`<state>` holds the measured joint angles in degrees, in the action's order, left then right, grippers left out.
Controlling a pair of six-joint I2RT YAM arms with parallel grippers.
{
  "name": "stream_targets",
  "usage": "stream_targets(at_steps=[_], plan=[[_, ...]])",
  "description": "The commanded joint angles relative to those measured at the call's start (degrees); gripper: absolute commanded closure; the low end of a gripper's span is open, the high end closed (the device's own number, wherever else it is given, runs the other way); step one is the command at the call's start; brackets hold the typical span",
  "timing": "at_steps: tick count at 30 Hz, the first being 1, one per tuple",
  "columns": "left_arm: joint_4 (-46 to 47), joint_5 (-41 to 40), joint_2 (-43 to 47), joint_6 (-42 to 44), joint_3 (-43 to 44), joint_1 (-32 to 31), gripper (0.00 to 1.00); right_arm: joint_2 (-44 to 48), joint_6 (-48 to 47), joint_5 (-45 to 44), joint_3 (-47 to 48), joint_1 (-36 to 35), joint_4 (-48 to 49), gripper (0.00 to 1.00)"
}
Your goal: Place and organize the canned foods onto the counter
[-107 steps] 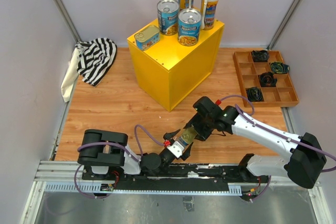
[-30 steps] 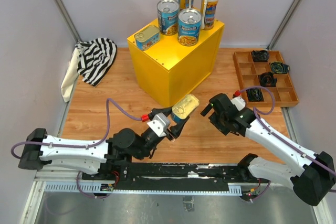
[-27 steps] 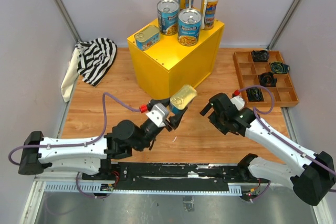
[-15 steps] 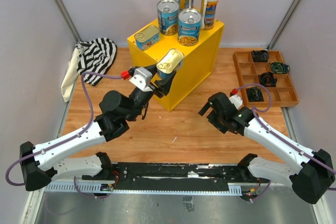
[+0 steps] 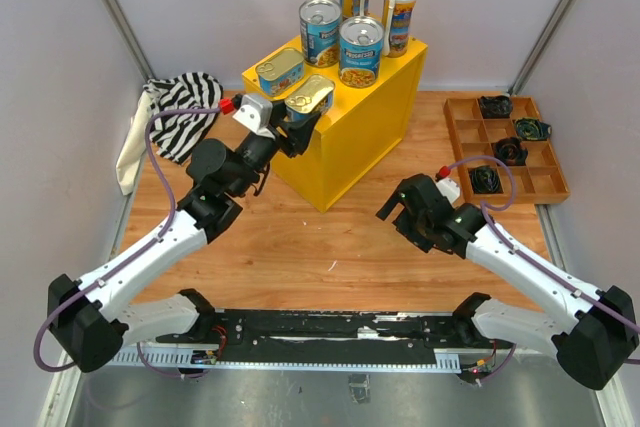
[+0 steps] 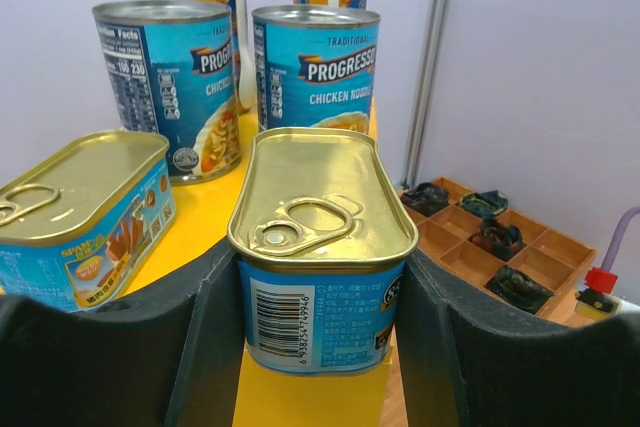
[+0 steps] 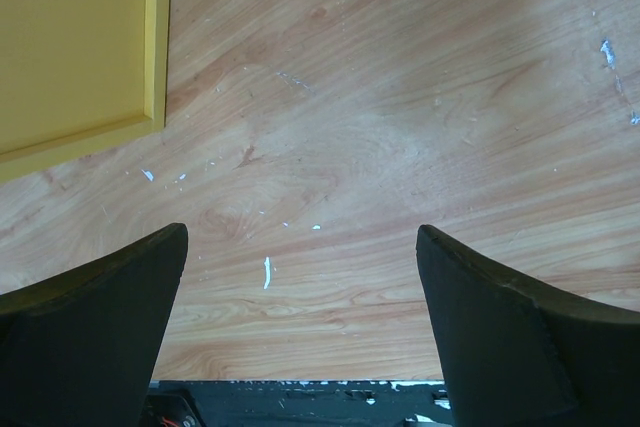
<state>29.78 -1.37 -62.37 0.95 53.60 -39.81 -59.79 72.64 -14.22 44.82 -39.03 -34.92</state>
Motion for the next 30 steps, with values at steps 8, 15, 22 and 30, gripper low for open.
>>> stream_targets(at_steps=[8,15,22,30], plan=[[6.7,6.2,-3.4,-4.9,2.7,4.2,1.0,0.9,-1.5,1.1,1.6,1.1,0.0,0.03],[7.9,5.7,-4.9,-5.3,2.3,5.0,1.0,1.4,-1.6,1.3,1.3,1.1,0.2,0.03],[7.9,4.9,-6.3,-6.5,2.5,5.9,1.0,1.7,-1.9,1.3,1.3,1.2,0.3,0.03],[6.8,6.8,-7.6,-7.4,2.9,7.1,0.98,2.0,-2.0,1.1,0.7,1.1,0.7,0.03]])
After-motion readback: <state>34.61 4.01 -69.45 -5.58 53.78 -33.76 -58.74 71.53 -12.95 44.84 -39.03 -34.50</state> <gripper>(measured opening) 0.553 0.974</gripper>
